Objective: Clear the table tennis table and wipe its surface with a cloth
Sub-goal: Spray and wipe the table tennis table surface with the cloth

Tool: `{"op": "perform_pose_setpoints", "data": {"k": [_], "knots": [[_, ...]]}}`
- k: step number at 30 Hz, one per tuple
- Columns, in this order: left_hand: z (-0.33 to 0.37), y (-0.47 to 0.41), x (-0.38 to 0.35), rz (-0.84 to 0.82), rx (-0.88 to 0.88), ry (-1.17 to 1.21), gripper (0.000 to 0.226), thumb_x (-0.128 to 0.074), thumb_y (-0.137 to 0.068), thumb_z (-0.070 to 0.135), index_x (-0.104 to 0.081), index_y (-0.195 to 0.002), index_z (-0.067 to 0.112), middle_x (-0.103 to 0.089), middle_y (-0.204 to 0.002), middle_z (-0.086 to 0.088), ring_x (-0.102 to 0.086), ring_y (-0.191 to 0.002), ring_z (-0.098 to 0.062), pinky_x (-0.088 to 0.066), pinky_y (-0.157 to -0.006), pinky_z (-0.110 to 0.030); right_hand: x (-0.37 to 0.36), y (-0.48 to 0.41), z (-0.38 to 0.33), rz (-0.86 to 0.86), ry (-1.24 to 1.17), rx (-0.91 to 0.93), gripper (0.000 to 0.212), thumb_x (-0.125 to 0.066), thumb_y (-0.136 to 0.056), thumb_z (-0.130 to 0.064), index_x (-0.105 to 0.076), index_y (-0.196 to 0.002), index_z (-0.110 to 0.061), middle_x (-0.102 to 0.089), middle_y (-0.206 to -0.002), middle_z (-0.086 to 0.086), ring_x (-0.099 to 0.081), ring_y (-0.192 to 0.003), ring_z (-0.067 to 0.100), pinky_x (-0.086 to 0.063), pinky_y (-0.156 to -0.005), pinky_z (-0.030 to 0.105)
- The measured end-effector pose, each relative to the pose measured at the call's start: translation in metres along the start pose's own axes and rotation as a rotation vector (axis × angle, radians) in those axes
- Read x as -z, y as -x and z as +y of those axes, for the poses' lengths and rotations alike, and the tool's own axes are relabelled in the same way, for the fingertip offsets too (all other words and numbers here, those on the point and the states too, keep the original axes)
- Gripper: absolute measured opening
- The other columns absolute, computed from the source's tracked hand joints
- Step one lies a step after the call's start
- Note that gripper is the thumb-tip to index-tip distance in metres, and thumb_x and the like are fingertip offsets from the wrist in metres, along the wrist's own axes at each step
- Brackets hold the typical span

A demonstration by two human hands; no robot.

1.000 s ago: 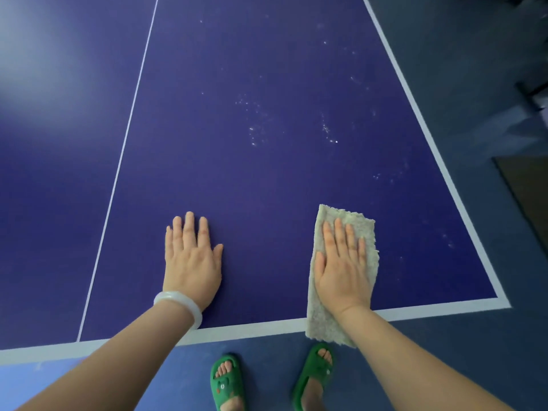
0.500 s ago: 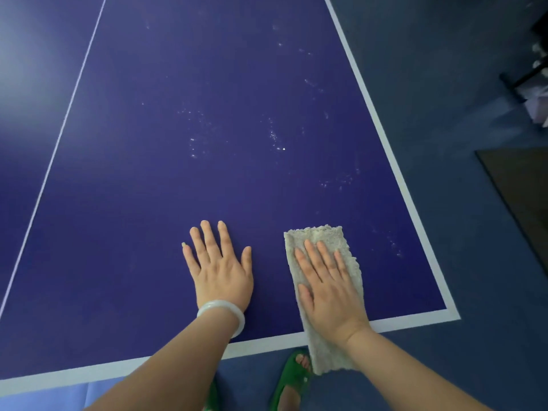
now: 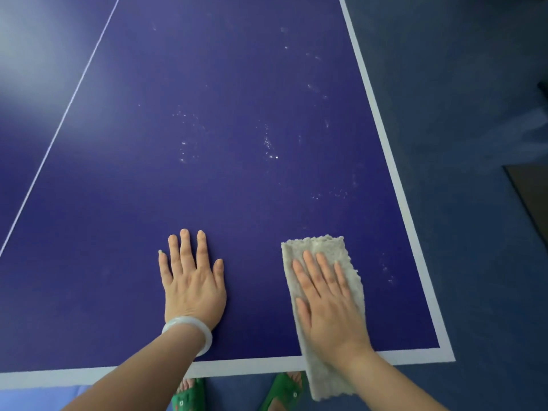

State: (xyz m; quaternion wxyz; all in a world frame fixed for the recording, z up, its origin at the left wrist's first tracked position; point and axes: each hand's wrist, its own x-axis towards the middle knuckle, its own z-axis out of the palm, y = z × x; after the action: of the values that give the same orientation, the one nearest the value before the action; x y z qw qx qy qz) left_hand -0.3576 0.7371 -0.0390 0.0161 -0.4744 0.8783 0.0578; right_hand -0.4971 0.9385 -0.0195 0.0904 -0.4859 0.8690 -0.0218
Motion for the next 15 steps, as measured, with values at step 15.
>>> {"op": "perform_pose_setpoints", "data": {"k": [15], "knots": [[-0.001,0.000,-0.001,0.039,0.016,0.012,0.067,-0.005,-0.099,0.046,-0.022,-0.155,0.013,-0.016,-0.163,-0.012,-0.002,-0.152,-0.028,-0.003,-0.123,-0.049,0.010,-0.084,0.019,0.005,-0.016,0.145,0.058,-0.018,-0.102,-0.039,-0.010,-0.158,-0.026,0.000,-0.165,-0.005,0.010,-0.151,0.013,0.004,-0.123,0.042]]}}
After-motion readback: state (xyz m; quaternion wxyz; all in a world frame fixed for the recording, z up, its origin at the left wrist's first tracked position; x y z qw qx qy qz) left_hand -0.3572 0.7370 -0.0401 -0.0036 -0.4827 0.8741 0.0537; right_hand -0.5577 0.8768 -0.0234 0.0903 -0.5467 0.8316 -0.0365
